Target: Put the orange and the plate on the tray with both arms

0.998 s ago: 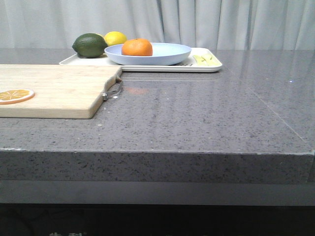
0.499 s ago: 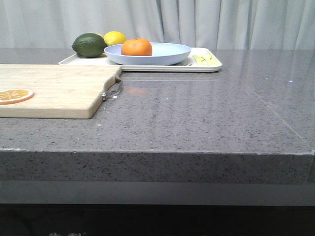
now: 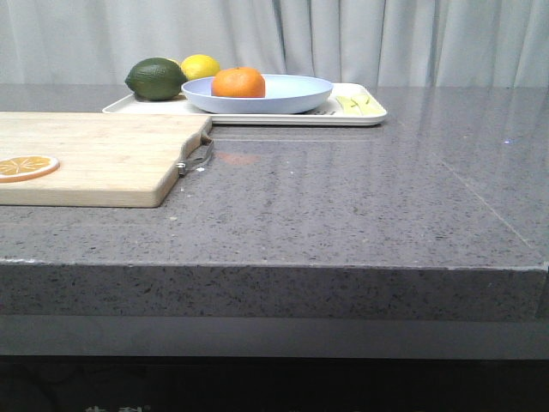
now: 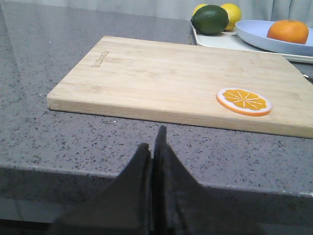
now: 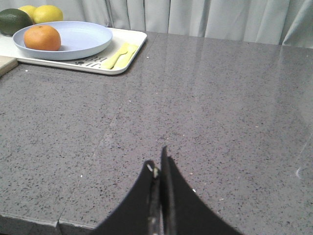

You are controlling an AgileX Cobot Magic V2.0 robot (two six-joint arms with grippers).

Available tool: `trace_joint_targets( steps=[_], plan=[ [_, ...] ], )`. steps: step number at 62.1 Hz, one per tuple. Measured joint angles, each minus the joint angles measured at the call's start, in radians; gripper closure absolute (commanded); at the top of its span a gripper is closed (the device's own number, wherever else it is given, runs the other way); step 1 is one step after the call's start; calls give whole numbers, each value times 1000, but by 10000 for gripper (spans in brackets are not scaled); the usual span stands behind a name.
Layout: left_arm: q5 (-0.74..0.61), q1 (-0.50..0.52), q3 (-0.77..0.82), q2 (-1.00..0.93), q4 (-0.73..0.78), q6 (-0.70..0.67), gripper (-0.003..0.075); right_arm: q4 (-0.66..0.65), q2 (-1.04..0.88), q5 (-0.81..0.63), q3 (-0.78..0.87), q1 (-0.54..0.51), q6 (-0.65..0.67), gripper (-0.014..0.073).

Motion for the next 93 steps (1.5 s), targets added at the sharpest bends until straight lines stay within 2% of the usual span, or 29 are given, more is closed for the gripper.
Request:
trace_joint_targets(
  steps=[8, 22, 33, 93],
  plan=[
    [0, 0, 0, 0, 0, 0, 738, 0, -2, -22, 13, 0, -2, 655],
    [0, 0, 0, 0, 0, 0, 738, 0, -111, -210, 222, -62, -2, 655],
    [0, 0, 0, 0, 0, 0, 738, 2, -159, -263, 356, -93, -2, 655],
    [0, 0, 0, 0, 0, 0, 738, 2, -160, -263, 365, -93, -2, 655]
  ],
)
